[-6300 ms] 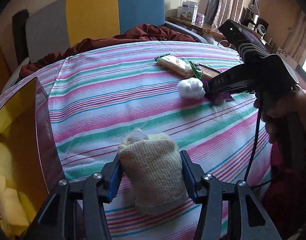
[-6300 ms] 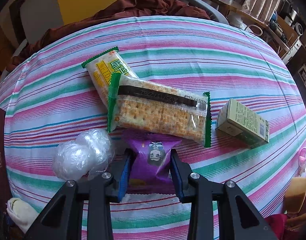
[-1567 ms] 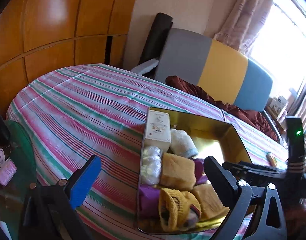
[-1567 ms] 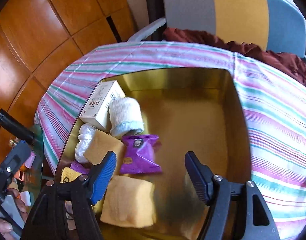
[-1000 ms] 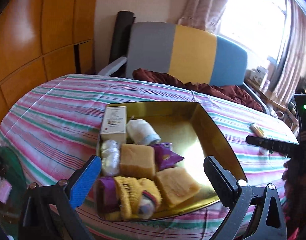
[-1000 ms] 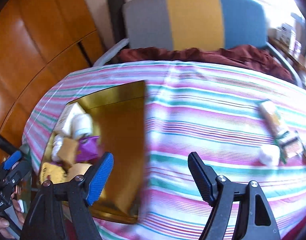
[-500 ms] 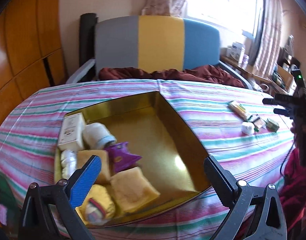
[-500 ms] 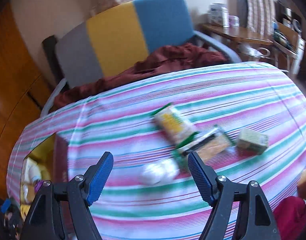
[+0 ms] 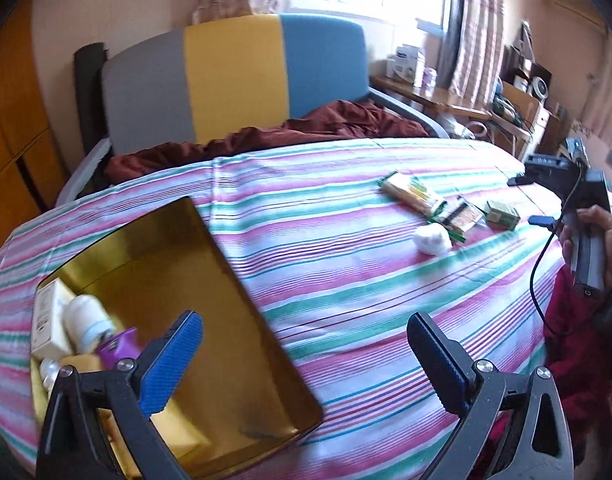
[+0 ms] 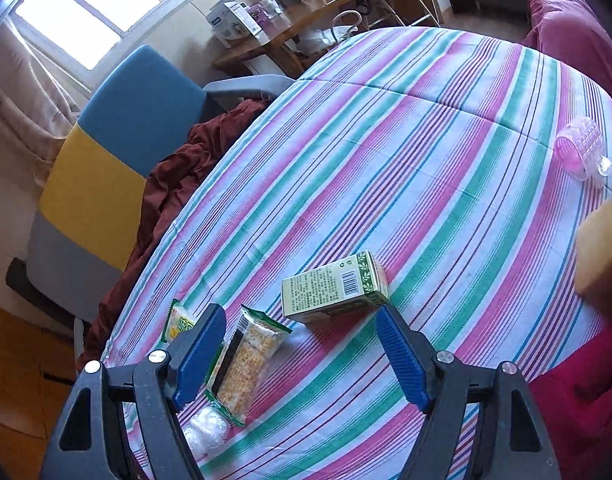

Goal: Organize objects
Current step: 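Move both grippers back from the tray to the items on the table, then reach the left gripper to the plastic-wrapped white bundle and grasp it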

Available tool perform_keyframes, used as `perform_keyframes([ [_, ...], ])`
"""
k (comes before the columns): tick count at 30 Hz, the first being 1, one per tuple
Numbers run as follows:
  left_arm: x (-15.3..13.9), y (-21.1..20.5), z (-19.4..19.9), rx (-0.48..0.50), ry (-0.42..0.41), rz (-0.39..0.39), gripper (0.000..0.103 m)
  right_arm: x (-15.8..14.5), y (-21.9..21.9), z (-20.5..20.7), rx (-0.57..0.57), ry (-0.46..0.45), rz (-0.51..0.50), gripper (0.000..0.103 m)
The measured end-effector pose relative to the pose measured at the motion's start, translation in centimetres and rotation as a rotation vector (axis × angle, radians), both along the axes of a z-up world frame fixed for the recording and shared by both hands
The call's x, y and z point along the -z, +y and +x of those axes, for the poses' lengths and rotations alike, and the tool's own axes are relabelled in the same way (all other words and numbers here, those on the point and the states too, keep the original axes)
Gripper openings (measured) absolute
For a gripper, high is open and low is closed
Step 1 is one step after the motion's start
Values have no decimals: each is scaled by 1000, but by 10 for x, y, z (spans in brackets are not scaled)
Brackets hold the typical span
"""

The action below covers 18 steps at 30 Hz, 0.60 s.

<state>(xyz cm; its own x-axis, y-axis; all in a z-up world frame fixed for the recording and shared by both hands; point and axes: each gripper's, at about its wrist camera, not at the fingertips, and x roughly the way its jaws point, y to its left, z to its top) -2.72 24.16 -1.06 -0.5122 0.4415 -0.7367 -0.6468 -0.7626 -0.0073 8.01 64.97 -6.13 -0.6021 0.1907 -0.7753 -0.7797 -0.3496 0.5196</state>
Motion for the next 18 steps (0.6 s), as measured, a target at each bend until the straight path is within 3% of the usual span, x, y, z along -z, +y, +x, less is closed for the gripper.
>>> perform_keyframes([
  [8, 21, 78, -1, 141, -54, -83, 103, 6, -11, -18, -102, 2, -42, 79],
  [18, 43, 159, -25, 199, -126, -122, 103, 12, -22, -34, -209, -29, -58, 79],
])
